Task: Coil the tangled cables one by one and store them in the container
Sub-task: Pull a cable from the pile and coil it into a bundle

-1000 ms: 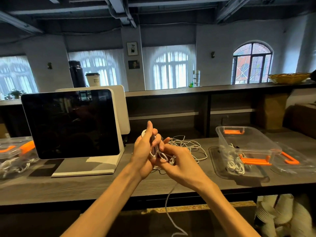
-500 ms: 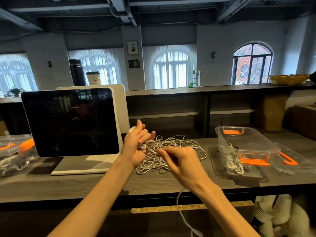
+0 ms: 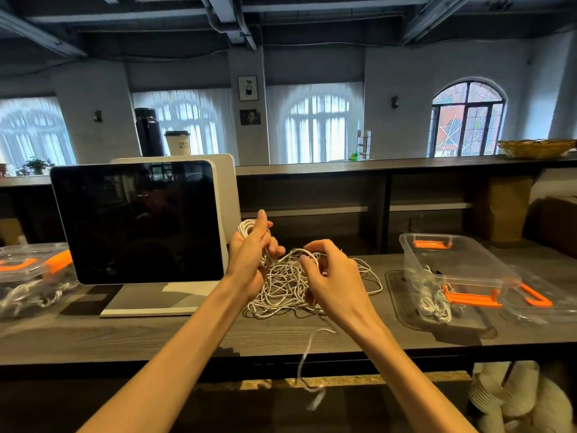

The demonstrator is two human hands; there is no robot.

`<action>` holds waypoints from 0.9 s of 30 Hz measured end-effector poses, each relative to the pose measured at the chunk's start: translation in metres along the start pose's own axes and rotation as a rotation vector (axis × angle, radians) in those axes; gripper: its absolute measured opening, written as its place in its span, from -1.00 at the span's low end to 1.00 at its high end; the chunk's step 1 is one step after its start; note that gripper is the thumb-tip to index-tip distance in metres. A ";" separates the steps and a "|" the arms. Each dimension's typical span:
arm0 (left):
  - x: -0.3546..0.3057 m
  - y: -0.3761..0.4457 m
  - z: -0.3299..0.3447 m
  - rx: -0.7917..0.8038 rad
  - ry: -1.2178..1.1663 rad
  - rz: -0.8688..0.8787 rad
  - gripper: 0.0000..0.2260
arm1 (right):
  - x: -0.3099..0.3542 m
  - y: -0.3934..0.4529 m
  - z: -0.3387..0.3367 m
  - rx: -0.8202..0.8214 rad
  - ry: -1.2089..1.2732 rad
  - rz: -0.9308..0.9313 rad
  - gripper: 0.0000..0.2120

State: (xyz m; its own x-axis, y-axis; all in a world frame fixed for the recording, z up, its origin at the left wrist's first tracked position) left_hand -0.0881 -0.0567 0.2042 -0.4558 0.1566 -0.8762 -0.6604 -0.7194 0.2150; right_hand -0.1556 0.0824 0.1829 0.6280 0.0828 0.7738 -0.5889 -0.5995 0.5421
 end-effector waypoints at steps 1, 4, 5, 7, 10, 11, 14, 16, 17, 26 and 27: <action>-0.002 -0.003 0.002 -0.009 0.048 0.013 -0.79 | 0.002 0.003 -0.002 -0.029 -0.114 -0.047 -0.87; -0.008 -0.006 0.002 0.008 0.150 0.020 -0.77 | 0.009 0.004 -0.003 0.080 -0.509 -0.239 -0.80; -0.008 -0.006 0.001 0.033 0.189 0.013 -0.76 | 0.014 0.002 -0.002 0.152 -0.587 -0.309 -0.81; -0.008 -0.007 0.001 0.088 0.315 -0.030 -0.76 | 0.025 0.000 -0.002 0.251 -0.632 -0.451 -0.85; -0.002 -0.017 0.006 0.211 0.514 -0.140 -0.68 | 0.038 0.007 -0.004 0.261 -0.638 -0.577 -0.84; 0.000 -0.021 0.009 0.260 0.538 -0.182 -0.64 | 0.039 0.010 -0.005 0.245 -0.625 -0.582 -0.82; 0.004 -0.029 0.013 0.351 0.471 -0.331 -0.49 | 0.038 0.017 -0.011 0.216 -0.487 -0.536 -0.75; 0.003 -0.032 0.013 0.422 0.411 -0.425 -0.36 | 0.038 0.019 -0.016 0.168 -0.358 -0.502 -0.76; 0.004 -0.033 0.012 0.457 0.382 -0.467 -0.32 | 0.037 0.021 -0.019 0.144 -0.309 -0.485 -0.77; 0.006 -0.041 0.014 0.734 0.359 -0.491 -0.51 | 0.028 0.026 -0.032 0.109 -0.020 -0.305 -0.80; 0.007 -0.042 0.015 0.765 0.334 -0.480 -0.62 | 0.026 0.026 -0.032 0.119 0.005 -0.283 -0.77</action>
State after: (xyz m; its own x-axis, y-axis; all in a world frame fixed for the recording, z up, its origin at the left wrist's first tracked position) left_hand -0.0723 -0.0152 0.1952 0.0792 0.0337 -0.9963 -0.9966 0.0257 -0.0783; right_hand -0.1711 0.0947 0.2281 0.7559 0.2634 0.5993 -0.3273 -0.6408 0.6944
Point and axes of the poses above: each hand's wrist, its own y-axis towards the middle knuckle, its own z-axis out of the palm, x = y × z, the point moved 4 cm from there along y, towards the middle knuckle, and after that the axes turned 4 degrees about -z, right-handed, at the moved point
